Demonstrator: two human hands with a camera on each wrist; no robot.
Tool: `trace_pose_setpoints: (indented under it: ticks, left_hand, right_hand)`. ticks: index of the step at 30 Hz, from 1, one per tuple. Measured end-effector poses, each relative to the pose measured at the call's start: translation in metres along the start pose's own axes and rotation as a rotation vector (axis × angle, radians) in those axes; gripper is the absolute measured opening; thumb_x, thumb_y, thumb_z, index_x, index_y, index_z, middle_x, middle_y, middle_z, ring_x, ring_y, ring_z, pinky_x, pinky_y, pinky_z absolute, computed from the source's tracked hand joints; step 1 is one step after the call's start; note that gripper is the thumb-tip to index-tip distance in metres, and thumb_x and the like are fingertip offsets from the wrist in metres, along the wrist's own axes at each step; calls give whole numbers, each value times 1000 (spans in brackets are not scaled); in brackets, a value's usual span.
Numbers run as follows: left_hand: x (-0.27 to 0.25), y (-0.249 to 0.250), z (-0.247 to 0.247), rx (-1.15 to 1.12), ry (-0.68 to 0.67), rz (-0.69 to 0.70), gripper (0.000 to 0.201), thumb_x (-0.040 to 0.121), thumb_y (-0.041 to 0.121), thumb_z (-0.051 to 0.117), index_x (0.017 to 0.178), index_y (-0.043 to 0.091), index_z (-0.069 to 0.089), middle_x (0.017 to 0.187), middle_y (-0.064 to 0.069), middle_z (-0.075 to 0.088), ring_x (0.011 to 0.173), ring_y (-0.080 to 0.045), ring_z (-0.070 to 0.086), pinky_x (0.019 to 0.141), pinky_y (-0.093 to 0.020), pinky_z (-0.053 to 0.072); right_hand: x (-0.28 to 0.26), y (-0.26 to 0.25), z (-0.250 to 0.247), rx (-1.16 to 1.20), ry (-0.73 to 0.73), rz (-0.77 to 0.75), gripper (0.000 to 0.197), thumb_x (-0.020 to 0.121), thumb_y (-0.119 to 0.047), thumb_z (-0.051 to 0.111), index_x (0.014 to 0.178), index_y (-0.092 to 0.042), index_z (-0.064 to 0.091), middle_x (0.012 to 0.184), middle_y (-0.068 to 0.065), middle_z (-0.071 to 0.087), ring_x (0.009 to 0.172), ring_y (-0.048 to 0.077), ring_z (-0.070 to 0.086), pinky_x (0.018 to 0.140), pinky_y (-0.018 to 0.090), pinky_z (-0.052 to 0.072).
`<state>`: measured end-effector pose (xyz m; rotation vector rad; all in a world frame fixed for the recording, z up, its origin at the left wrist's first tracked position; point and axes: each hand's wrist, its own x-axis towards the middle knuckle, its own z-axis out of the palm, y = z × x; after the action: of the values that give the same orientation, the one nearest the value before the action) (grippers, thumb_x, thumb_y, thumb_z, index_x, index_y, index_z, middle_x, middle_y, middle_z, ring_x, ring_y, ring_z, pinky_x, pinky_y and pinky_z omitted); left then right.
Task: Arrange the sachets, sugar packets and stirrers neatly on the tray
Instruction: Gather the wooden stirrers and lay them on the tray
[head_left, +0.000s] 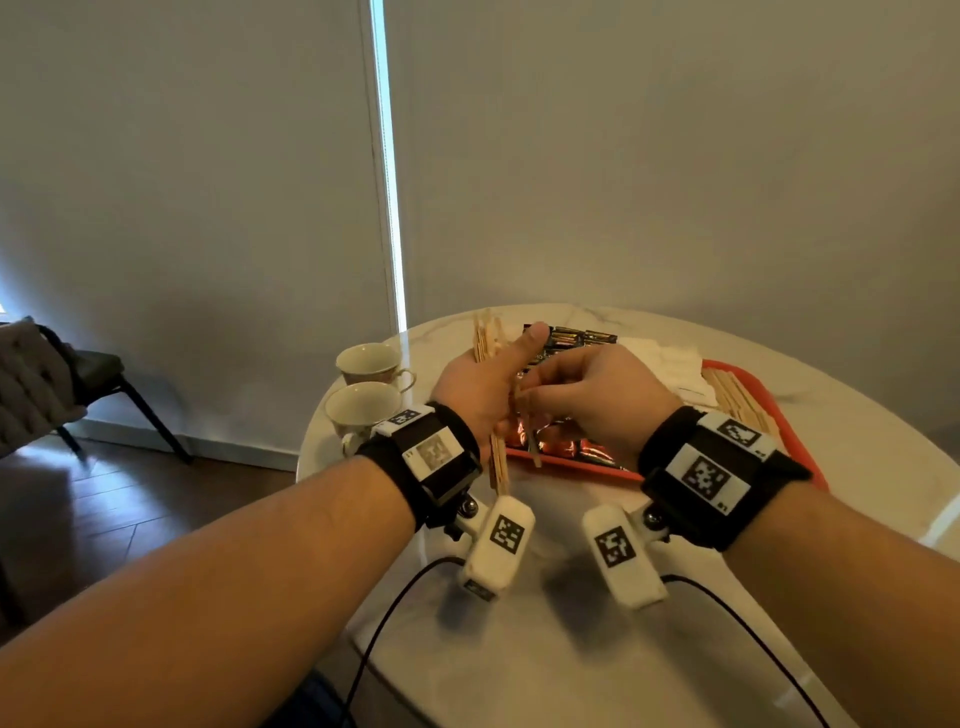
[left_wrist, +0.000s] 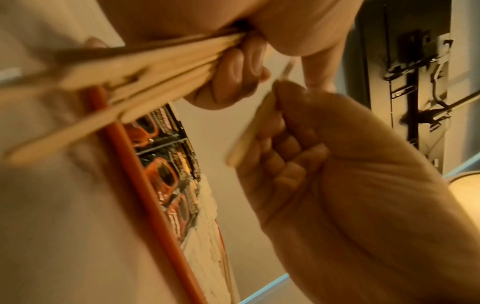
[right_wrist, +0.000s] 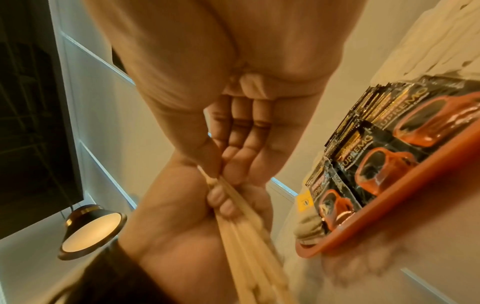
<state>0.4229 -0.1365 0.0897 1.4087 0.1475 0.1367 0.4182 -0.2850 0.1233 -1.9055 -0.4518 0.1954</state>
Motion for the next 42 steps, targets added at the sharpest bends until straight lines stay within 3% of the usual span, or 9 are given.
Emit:
trace_pose_setpoints:
  ticks: [2,5,9,14,23,30,33,37,42]
  left_hand:
    - [5,6,9,113,50,32,61,74,78,71,88,19,70,80,-6,74,76,-29,72,76,-46,61]
    - [15,14,17,96,139,110,54,97,67,53,68,22,62,66,-1,60,57,-20,55,58,-36,49]
    - [27,30,31,-221,130,218,51,97,61,58,60,25,59,57,1,52,58,-19,53,74,-44,50]
    - [34,47,58,-379,-46,414,41,85,52,69,61,23,54,54,2,44,49,-16,47,57,-33,46]
    - [51,20,77,-128,-236,518,51,75,67,77,64,23,54,56,0,49,53,-25,51,63,-40,50]
    - [47,11,76,43,-174,568,54,100,45,58,71,-1,52,61,-29,59,60,-31,71,67,-44,62]
    - [46,7,75,80,-156,594,50,100,42,54,70,2,52,57,-22,61,60,-32,72,67,-41,62]
    - [46,5,71,146,-139,643,44,102,42,57,65,18,60,63,-7,69,68,-26,74,71,-41,61]
    - [49,2,57,292,51,738,34,92,41,71,73,15,64,62,-1,63,60,-19,62,61,-35,53]
  right_hand:
    - [4,3,-2,9,-15,-19,8,88,-4,71,95,-5,75,82,12,77,68,20,71,69,33,62]
    - [11,10,-9,195,62,-21,5,90,-5,72,94,-3,74,81,11,75,67,18,67,67,30,60]
    - [24,25,-19,576,117,161,19,96,-26,67,97,-8,72,98,14,72,85,24,67,90,43,58]
    - [37,43,-30,957,-110,413,61,97,-56,53,123,-1,64,110,23,72,97,32,73,89,42,58]
    - [43,49,-51,1225,-122,325,51,104,-38,47,139,-3,56,144,23,56,133,37,55,102,54,51]
    - [45,56,-58,1039,-34,420,41,104,-38,48,120,-6,69,113,18,72,90,30,73,68,36,64]
    - [43,57,-55,864,13,473,39,102,-42,50,99,-11,73,79,11,62,50,15,50,36,21,40]
    - [44,57,-50,757,89,405,33,102,-35,51,90,-9,66,62,5,49,43,9,29,35,19,21]
    - [45,49,-41,679,95,347,44,68,-50,70,80,-10,59,57,5,44,38,10,27,36,17,19]
